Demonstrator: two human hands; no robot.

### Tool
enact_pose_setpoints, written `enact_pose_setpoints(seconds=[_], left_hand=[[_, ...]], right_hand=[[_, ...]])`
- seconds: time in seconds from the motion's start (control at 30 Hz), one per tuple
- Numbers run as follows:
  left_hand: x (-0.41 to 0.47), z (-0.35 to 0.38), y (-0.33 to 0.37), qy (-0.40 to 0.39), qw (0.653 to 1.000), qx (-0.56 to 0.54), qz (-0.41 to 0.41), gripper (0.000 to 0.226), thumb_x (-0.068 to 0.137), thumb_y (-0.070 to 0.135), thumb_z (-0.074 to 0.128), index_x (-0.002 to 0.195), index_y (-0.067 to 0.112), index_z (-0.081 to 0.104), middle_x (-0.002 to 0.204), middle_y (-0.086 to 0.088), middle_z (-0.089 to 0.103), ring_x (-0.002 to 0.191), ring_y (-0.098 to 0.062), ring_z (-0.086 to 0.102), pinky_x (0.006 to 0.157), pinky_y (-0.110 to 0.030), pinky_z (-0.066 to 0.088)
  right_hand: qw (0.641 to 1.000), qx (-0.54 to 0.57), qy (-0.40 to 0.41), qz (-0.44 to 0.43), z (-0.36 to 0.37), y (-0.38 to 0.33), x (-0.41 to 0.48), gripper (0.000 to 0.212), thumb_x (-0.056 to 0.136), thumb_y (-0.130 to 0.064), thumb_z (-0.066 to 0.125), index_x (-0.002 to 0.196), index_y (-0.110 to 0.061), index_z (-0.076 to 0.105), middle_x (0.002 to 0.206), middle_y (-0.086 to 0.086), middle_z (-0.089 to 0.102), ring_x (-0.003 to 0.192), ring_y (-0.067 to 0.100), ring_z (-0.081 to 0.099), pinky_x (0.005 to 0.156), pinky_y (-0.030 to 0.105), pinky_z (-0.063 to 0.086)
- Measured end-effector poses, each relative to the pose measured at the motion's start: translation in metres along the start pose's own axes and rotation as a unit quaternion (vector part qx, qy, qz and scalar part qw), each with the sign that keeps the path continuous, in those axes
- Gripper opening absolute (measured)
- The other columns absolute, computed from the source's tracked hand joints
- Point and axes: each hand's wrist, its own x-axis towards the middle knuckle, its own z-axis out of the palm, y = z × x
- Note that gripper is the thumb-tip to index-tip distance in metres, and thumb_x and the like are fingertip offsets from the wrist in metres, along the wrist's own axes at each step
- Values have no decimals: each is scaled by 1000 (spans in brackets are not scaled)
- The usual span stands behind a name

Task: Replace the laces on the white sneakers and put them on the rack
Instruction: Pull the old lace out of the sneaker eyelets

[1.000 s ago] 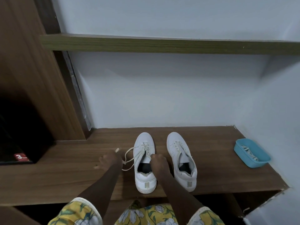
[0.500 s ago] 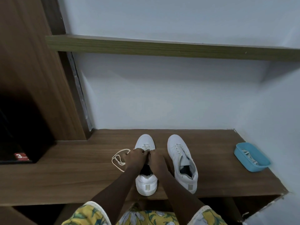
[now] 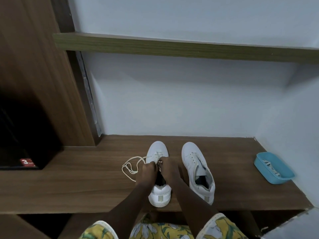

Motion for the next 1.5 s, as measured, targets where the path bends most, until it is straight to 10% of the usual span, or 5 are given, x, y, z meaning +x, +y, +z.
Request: enact_pose_setpoints(seconds=[0.63,0.8,0.97,1.27,1.5], left_hand=[[-1,8,-3,14,997,-51,-52,19,98,16,39,108,9,54,102,-11,66,93,-27,65,77,-39,53],[-1,8,-4,23,997,-62,-42,23,101,21,36,108,6,52,103,-14,65,94,-31,63,76,-39,51],[-1,7,-3,14,999,-25,-35,25,102,21,34,109,7,54,105,-13,66,95,-28,65,78,-38,53],[-1,7,-2,-5,998,-33,-45,19,97,11,37,109,7,53,104,-13,65,95,-29,64,79,-41,54],[-1,5,0,-19,999,-15,-45,21,96,7,37,113,7,50,109,-13,63,101,-30,63,80,-38,53]], right_hand=[[995,-89,-2,-33,2,-3,17,27,98,-16,45,115,-8,65,112,8,67,98,21,64,80,24,49],[992,85,19,95,0,11,18,19,93,-13,50,86,-5,65,83,13,64,74,19,57,59,21,43],[856,443,13,267,4,19,18,29,95,-3,44,67,-3,52,74,20,62,76,30,65,67,36,59],[1000,-3,20,1,8,8,3,34,93,-27,54,127,-22,59,145,6,33,122,26,48,97,31,43],[996,-46,66,-31,7,1,2,27,96,-22,46,115,-15,64,117,5,59,107,24,57,84,32,46]])
